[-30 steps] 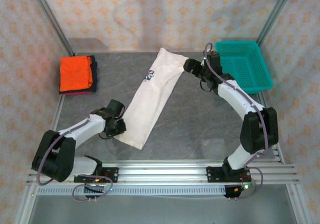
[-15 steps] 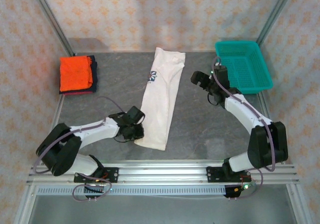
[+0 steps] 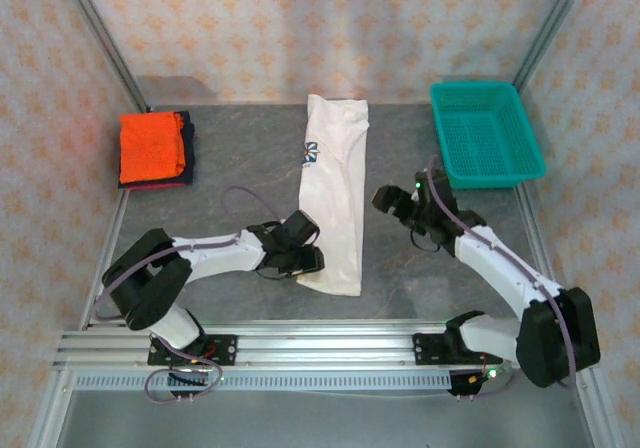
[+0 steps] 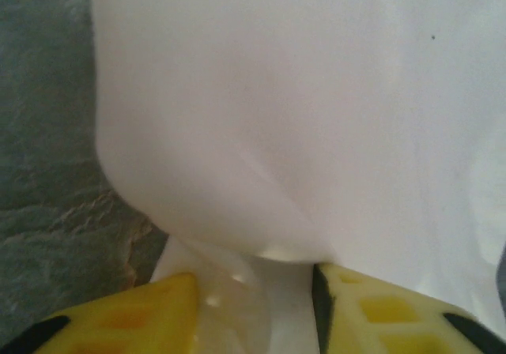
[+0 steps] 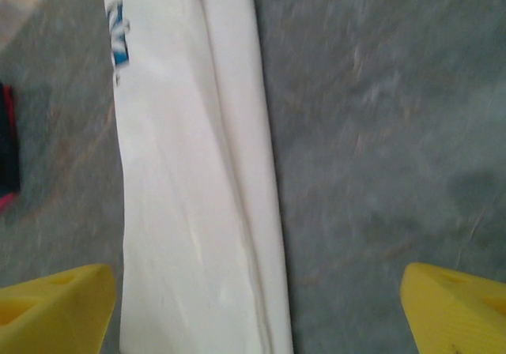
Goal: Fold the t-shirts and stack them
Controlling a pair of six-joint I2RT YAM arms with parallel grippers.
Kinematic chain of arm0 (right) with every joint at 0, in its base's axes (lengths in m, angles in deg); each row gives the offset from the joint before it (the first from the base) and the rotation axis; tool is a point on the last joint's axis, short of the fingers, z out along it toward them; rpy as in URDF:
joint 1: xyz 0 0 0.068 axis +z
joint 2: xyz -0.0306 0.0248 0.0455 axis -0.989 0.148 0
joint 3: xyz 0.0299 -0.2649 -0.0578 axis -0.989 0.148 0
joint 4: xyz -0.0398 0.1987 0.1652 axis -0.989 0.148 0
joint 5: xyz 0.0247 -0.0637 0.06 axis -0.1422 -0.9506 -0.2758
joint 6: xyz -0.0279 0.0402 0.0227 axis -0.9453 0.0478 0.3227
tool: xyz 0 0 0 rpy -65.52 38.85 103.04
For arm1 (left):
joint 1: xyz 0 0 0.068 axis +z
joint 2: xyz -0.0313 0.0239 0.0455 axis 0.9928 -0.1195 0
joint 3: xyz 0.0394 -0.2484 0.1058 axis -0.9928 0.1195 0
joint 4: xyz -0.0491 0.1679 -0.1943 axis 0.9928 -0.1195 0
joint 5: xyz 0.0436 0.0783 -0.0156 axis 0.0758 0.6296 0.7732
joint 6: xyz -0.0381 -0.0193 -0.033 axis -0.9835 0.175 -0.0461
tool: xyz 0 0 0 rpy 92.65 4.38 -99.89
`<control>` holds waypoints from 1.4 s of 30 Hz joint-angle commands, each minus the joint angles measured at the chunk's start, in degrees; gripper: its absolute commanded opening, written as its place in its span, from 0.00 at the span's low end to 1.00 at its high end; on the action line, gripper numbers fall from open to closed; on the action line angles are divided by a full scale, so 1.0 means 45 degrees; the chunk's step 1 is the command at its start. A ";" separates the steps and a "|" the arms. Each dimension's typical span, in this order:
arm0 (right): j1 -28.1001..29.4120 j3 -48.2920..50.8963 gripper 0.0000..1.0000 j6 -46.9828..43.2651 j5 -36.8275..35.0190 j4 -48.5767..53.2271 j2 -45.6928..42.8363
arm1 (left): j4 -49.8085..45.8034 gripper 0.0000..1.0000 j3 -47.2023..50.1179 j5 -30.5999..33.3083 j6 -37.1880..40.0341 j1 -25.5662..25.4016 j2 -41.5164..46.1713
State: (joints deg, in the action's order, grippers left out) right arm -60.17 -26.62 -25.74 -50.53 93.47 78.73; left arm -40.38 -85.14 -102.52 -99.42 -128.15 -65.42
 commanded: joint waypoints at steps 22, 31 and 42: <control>0.5280 0.4648 0.53 0.7408 0.1485 -0.3154 -0.0505 | 0.2340 0.64 0.3802 -0.0729 -0.1000 0.0355 0.3779; 0.5399 0.4812 0.37 0.7683 0.2100 -0.4534 0.0911 | 0.1917 0.64 0.3881 -0.0599 -0.0958 0.0355 0.3930; 0.5399 0.4934 0.00 0.7567 0.1790 -0.3747 0.0005 | 0.2619 0.62 0.4305 -0.0768 -0.1524 0.0301 0.4207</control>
State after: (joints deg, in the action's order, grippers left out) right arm -36.26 -5.09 8.45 -41.92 76.36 80.17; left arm -30.28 -66.67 -105.41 -104.86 -126.90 -47.97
